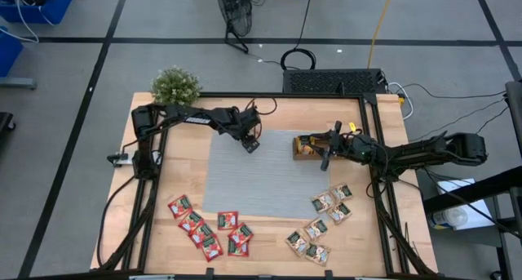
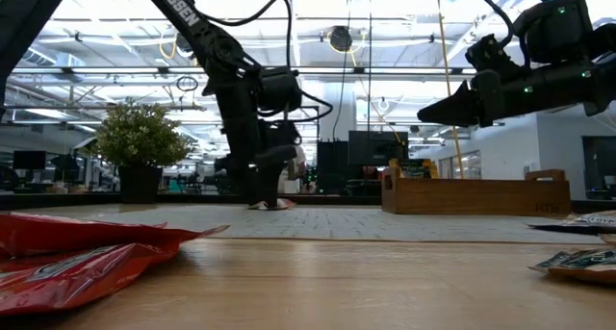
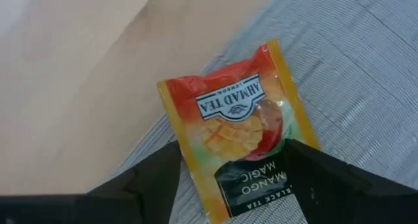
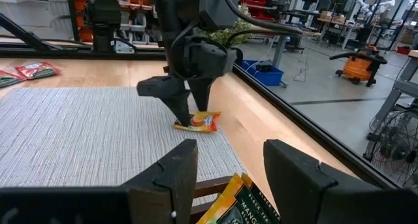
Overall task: Pick & Place Tea
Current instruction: Put the yellow tea bag into the left section of the wooden organizer
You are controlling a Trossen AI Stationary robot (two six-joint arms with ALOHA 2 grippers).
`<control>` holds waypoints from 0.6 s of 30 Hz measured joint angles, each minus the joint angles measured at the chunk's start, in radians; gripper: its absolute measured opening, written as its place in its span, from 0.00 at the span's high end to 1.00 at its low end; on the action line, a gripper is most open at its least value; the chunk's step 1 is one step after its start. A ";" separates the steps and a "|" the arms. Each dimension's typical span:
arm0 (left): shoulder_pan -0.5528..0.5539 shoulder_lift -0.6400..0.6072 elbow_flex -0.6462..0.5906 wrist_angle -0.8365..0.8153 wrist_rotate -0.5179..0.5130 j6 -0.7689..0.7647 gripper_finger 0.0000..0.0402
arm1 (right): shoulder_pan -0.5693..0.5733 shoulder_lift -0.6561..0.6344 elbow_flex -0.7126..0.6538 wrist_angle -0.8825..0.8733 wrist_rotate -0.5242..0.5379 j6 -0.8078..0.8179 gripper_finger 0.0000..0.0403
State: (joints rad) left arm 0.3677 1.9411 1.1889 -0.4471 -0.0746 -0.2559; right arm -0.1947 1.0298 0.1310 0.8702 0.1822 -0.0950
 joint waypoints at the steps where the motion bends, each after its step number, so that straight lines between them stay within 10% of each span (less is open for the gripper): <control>1: -0.003 0.000 0.000 0.007 0.001 0.037 0.33 | 0.000 0.000 0.000 0.000 0.000 0.000 0.60; 18: -0.141 -0.010 0.000 0.059 0.440 0.680 0.33 | 0.000 0.000 0.000 0.000 0.000 -0.002 0.60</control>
State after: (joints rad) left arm 0.2264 1.9316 1.1885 -0.3882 0.3657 0.4240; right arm -0.1947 1.0296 0.1310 0.8700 0.1822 -0.0973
